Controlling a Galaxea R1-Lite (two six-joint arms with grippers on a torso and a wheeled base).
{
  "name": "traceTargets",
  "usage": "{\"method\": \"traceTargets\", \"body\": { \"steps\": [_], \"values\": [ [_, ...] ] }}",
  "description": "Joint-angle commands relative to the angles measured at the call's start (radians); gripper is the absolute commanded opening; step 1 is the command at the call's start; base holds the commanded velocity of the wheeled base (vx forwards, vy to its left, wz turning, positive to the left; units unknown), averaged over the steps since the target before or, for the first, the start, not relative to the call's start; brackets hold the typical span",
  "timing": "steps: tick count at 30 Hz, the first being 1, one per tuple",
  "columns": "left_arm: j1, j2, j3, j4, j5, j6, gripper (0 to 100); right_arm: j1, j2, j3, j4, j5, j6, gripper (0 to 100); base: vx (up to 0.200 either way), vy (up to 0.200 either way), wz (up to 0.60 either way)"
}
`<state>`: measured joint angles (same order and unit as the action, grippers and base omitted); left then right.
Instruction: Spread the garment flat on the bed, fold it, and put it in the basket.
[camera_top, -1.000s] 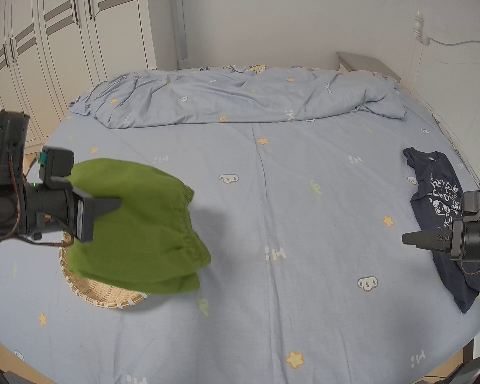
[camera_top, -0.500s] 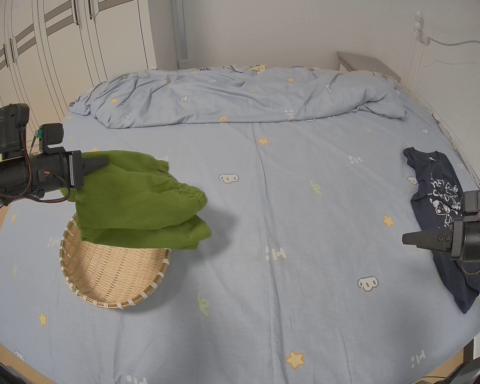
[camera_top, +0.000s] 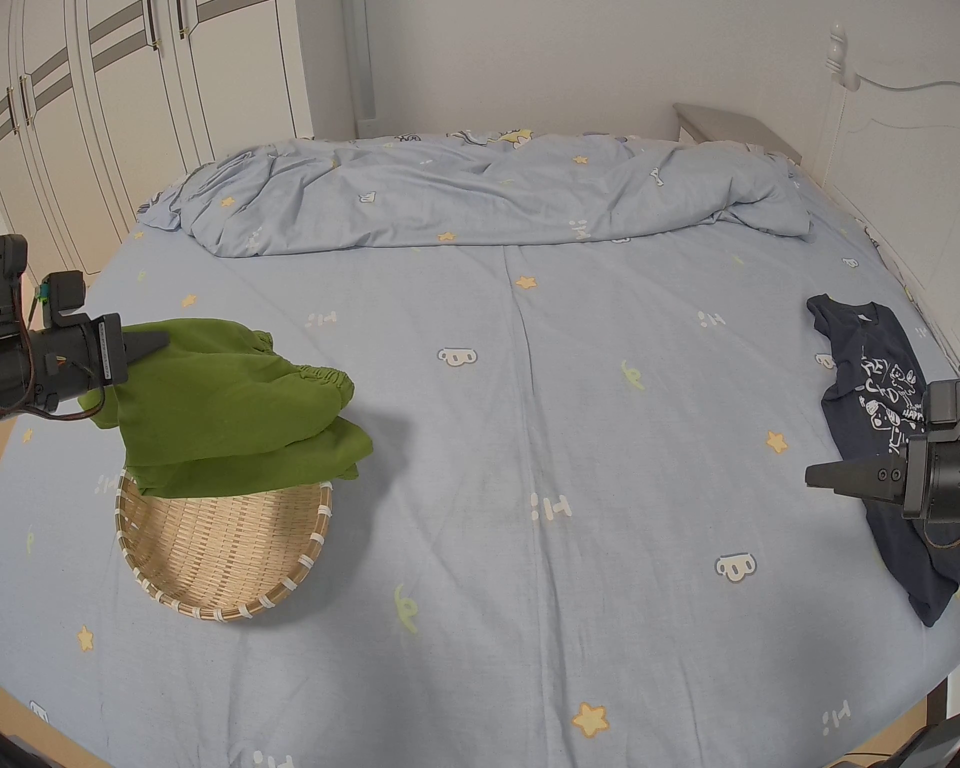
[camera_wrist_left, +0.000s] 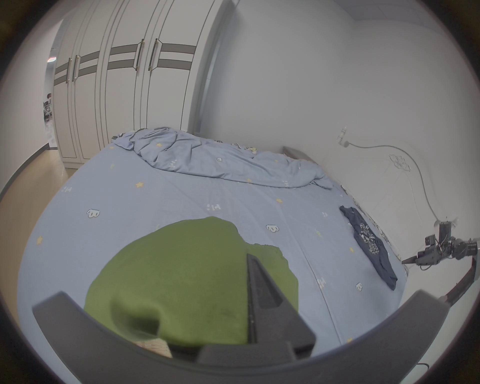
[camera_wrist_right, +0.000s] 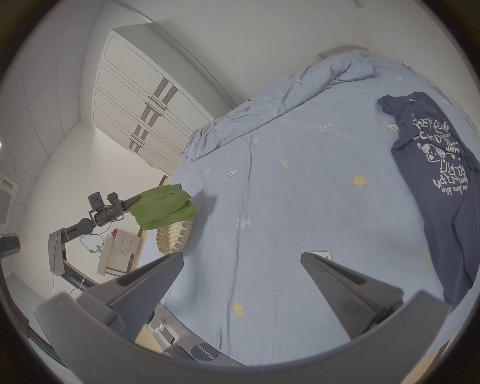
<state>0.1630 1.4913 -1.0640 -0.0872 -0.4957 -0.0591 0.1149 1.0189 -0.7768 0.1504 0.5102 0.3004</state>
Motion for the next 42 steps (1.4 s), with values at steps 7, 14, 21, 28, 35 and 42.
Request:
{"method": "traceTargets", "body": {
  "steps": [7, 14, 21, 28, 35, 42],
  "values": [
    [0.000, -0.101, -0.001, -0.003, -0.003, -0.034, 0, 0.000, -0.003, -0.001, 0.000, 0.001, 0.000, 100, 0.000, 0.000, 0.00],
    [0.001, -0.091, 0.001, -0.005, -0.001, -0.034, 0, 0.000, -0.003, -0.001, 0.000, 0.001, -0.001, 100, 0.000, 0.000, 0.00],
    [0.003, -0.078, 0.068, 0.001, -0.001, -0.033, 0, 0.000, -0.016, -0.002, 0.000, 0.001, 0.000, 100, 0.000, 0.000, 0.00],
    [0.038, -0.086, 0.171, 0.006, 0.000, -0.031, 0, 0.002, -0.019, -0.002, 0.000, 0.001, 0.000, 100, 0.000, 0.000, 0.00],
    [0.061, 0.050, 0.226, 0.092, 0.000, -0.031, 0, 0.006, -0.022, 0.002, 0.001, 0.002, 0.000, 100, 0.000, 0.000, 0.00],
    [0.093, 0.192, 0.190, 0.159, 0.008, -0.028, 0, 0.015, -0.022, 0.002, 0.001, 0.002, 0.000, 100, 0.000, 0.000, 0.00]
  ]
}}
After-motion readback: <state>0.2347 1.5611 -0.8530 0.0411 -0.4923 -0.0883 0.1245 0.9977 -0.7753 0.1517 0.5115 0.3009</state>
